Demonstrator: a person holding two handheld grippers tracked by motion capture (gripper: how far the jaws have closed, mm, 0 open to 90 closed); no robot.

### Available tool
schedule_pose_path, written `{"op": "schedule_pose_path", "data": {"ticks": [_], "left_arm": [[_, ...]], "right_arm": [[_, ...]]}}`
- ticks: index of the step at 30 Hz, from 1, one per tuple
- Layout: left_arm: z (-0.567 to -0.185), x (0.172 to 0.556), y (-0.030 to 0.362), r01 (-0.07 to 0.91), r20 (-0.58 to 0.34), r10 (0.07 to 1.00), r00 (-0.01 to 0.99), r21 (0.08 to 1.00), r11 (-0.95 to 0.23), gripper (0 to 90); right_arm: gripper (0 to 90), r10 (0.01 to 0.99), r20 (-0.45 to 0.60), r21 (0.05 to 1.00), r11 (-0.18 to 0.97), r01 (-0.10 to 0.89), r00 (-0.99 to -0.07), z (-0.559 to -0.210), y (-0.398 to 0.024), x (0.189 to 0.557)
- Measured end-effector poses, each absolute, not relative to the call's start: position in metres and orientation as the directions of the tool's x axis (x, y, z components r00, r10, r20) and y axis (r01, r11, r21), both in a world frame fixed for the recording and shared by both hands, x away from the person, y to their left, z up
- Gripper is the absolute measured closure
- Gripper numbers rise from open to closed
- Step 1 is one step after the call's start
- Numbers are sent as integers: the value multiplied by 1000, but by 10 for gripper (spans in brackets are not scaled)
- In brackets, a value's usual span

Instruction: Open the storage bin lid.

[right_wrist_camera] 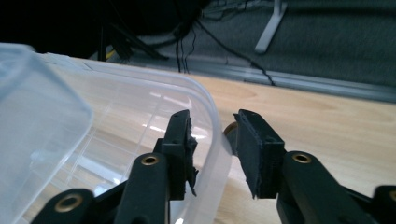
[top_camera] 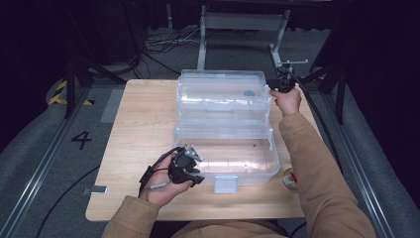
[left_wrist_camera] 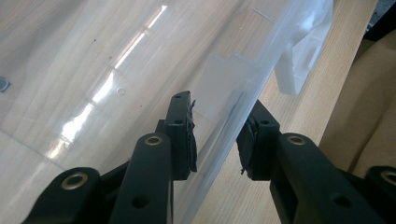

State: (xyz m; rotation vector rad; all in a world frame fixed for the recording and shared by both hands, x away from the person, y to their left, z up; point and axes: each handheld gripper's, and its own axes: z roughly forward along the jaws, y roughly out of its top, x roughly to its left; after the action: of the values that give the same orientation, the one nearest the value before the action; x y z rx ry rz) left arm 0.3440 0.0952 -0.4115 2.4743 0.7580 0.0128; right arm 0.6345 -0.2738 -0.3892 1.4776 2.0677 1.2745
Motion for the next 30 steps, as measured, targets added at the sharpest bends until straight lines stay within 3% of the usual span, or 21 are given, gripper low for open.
{"op": "schedule_pose_path", "data": {"ticks": [5, 7, 10, 19, 30], "left_arm": [[-411, 344, 95, 522, -151, 526, 837, 508, -685, 685], [-411, 346, 98, 537, -196, 519, 832, 522, -662, 671], [-410, 347, 105, 553, -252, 502, 827, 524, -648, 604], [-380, 346, 130, 531, -263, 482, 836, 607, -591, 548], [-359, 360, 161, 560, -226, 580, 783, 660, -500, 505]], "right_arm": [[520, 860, 267, 789, 64, 611, -435, -383, -287, 624], [479, 836, 281, 799, 68, 597, -471, -378, -295, 613], [458, 824, 236, 815, 120, 566, -515, -374, -300, 596], [417, 800, 154, 893, 138, 428, -579, -363, -323, 533], [385, 776, 86, 916, 185, 356, -625, -358, -336, 463]]}}
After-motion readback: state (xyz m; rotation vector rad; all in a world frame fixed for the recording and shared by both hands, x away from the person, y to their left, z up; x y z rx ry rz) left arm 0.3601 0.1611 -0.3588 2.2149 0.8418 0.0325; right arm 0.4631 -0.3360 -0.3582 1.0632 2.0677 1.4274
